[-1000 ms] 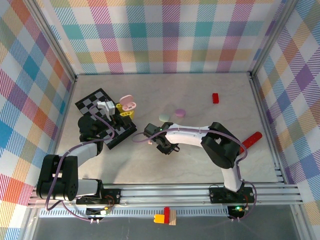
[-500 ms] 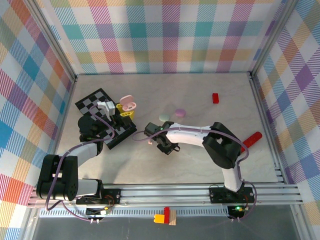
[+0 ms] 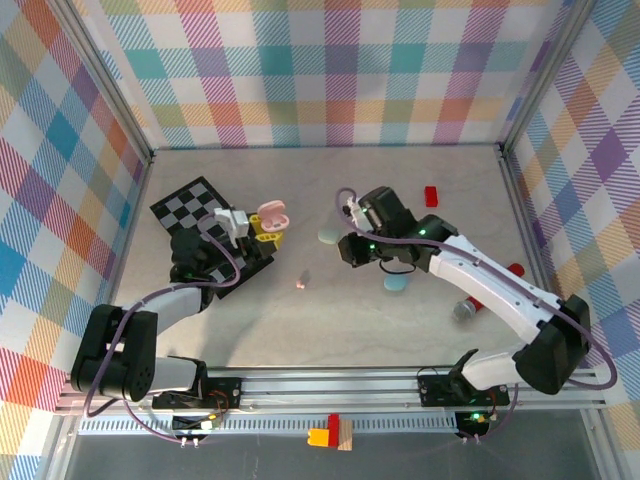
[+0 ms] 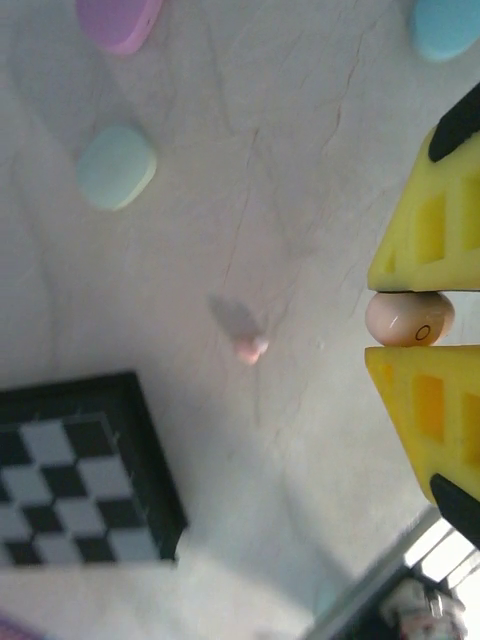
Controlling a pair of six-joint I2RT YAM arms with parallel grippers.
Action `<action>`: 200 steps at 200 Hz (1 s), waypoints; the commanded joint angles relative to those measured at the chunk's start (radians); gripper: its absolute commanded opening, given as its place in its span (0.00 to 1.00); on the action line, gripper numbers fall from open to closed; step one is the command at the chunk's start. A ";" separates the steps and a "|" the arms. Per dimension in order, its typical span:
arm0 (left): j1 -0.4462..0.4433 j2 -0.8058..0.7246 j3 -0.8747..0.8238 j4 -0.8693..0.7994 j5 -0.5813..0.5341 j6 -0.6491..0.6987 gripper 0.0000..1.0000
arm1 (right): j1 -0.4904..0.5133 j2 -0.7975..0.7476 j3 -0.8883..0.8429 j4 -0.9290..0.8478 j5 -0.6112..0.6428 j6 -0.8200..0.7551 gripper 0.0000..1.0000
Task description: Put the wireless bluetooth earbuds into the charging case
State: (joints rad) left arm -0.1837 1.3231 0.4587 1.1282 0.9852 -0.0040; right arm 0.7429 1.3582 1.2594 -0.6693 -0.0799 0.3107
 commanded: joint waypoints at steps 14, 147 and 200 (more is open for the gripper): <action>-0.092 -0.069 0.076 -0.339 0.012 0.271 0.38 | -0.024 -0.012 0.109 0.050 -0.269 0.021 0.16; -0.209 -0.051 0.141 -0.430 0.069 0.312 0.38 | -0.025 0.087 0.168 0.105 -0.421 -0.014 0.17; -0.211 -0.062 0.135 -0.421 0.076 0.310 0.38 | -0.027 0.111 0.166 0.080 -0.371 -0.039 0.17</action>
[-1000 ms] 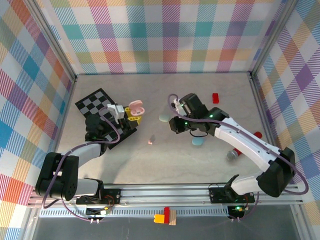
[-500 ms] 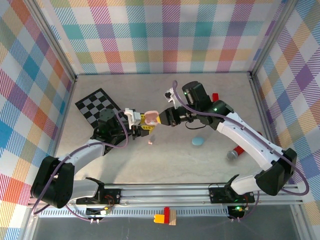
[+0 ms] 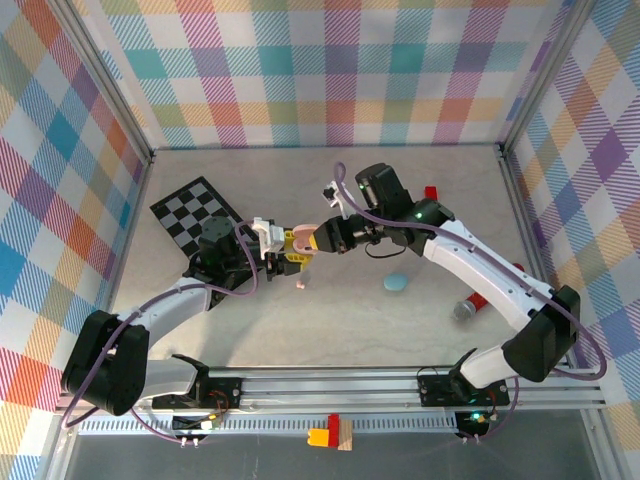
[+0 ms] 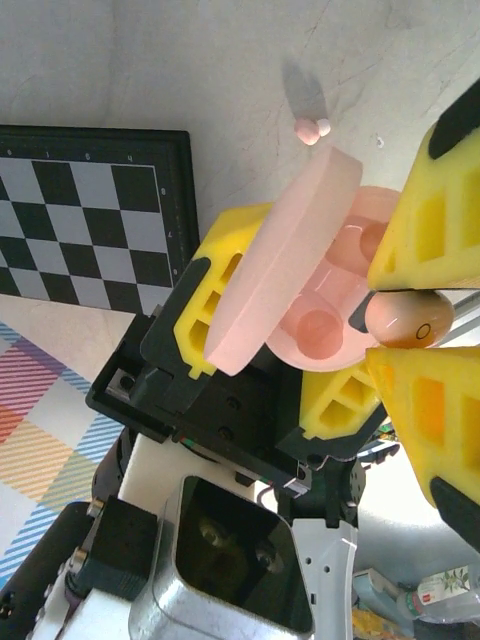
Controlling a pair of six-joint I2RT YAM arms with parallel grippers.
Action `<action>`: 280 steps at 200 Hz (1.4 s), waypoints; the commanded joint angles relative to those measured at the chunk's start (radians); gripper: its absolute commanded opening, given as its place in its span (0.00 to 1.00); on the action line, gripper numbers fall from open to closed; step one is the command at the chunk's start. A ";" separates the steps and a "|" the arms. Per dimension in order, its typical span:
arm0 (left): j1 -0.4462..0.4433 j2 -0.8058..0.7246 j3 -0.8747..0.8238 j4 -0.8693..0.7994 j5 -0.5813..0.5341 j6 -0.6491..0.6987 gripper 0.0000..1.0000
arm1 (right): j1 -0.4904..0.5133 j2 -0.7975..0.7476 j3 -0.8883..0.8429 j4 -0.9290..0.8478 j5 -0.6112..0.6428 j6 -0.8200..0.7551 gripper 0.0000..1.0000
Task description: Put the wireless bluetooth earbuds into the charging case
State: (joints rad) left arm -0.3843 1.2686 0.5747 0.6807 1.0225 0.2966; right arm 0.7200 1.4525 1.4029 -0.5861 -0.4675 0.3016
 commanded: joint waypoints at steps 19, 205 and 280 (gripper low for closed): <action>-0.010 -0.006 0.019 0.026 0.038 0.010 0.38 | -0.004 0.021 0.023 -0.011 0.035 -0.037 0.17; 0.098 0.079 -0.020 0.300 0.017 -0.169 0.38 | -0.071 -0.248 -0.296 0.235 0.231 0.160 0.54; 0.255 0.111 -0.049 0.658 0.013 -0.421 0.38 | -0.058 0.112 -0.287 0.278 0.166 0.311 0.53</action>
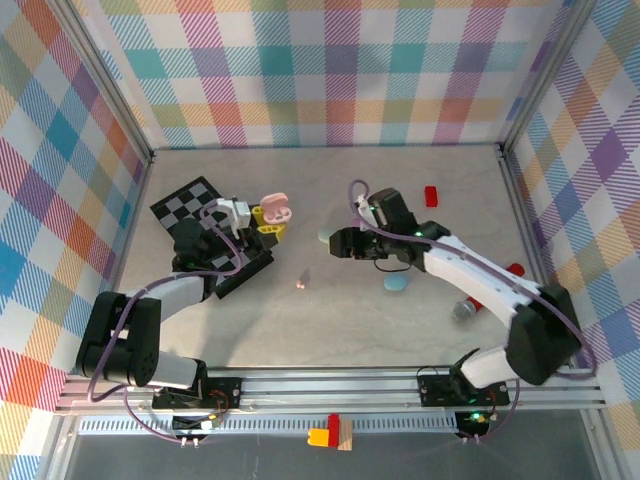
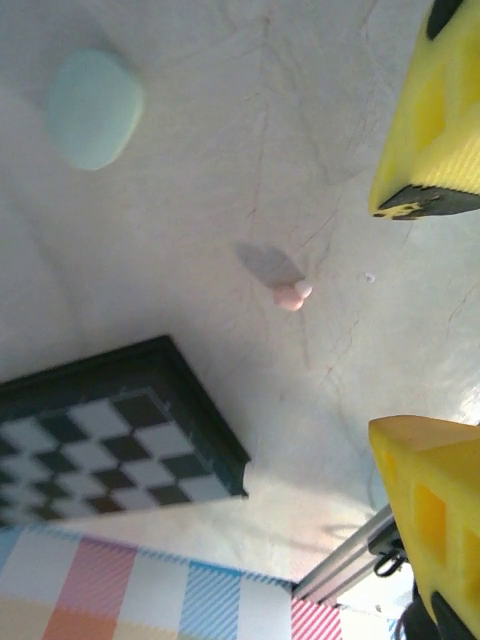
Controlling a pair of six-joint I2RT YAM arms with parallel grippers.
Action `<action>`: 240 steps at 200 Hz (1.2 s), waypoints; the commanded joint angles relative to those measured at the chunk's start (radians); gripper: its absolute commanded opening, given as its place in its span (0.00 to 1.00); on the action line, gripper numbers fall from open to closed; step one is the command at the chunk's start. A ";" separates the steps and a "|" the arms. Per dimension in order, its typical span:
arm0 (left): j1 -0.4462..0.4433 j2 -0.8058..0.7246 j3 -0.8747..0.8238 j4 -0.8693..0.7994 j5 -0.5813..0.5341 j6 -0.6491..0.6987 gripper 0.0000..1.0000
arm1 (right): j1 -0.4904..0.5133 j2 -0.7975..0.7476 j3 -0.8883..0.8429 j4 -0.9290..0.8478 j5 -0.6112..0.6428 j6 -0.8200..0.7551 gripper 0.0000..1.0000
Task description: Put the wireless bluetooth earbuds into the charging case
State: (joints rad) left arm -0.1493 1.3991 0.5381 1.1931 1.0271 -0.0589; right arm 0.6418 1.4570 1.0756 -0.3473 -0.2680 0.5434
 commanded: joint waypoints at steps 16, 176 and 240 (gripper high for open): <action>0.033 -0.023 -0.009 0.143 -0.026 -0.069 0.38 | 0.056 0.204 0.098 0.001 0.013 0.067 0.51; 0.238 0.106 0.173 0.148 -0.145 -0.130 0.38 | 0.432 0.728 0.665 -0.477 0.772 -0.025 0.41; 0.238 0.114 0.181 0.149 -0.125 -0.125 0.38 | 0.440 0.766 0.671 -0.478 0.721 -0.009 0.31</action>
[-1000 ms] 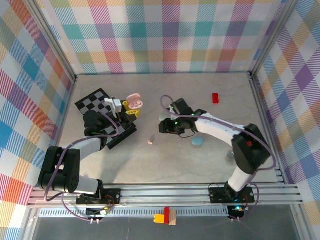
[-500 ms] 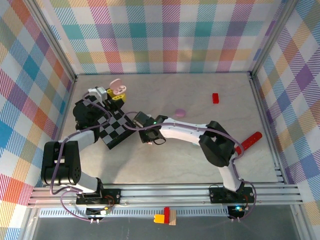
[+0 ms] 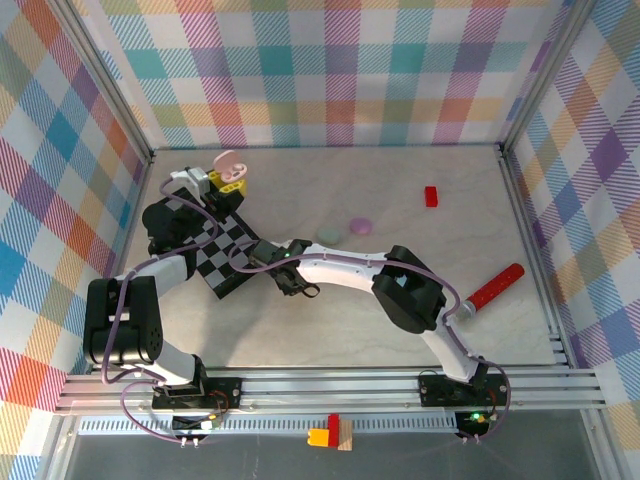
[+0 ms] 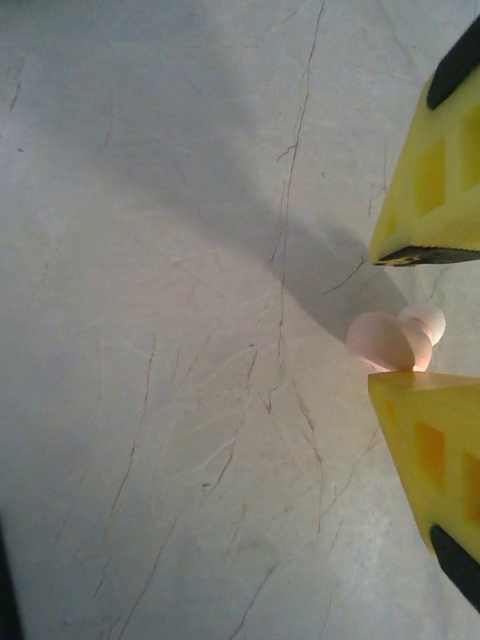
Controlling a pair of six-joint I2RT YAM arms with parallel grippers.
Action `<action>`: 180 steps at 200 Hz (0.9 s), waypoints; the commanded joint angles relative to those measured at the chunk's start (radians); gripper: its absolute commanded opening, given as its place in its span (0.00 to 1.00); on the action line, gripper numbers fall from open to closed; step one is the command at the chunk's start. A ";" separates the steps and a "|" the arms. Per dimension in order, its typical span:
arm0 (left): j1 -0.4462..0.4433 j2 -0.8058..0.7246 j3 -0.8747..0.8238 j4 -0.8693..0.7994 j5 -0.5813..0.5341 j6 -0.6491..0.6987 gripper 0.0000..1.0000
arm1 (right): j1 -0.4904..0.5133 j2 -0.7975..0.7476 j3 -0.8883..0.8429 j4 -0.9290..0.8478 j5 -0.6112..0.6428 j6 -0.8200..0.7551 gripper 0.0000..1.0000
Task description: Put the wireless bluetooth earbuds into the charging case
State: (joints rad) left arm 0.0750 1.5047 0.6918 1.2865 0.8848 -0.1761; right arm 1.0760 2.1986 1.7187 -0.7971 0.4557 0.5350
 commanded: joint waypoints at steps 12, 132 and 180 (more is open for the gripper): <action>0.014 0.013 0.028 0.054 0.018 -0.005 0.38 | 0.006 0.030 0.031 -0.027 -0.009 -0.006 0.29; 0.014 0.028 0.030 0.057 0.037 0.003 0.38 | 0.006 0.059 0.069 -0.051 -0.050 0.000 0.21; -0.015 0.020 0.007 0.054 0.035 0.032 0.38 | 0.002 -0.092 -0.045 0.044 -0.055 0.010 0.19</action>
State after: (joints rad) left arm 0.0734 1.5288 0.6930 1.2869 0.8993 -0.1715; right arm 1.0760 2.2242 1.7290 -0.7895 0.4091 0.5354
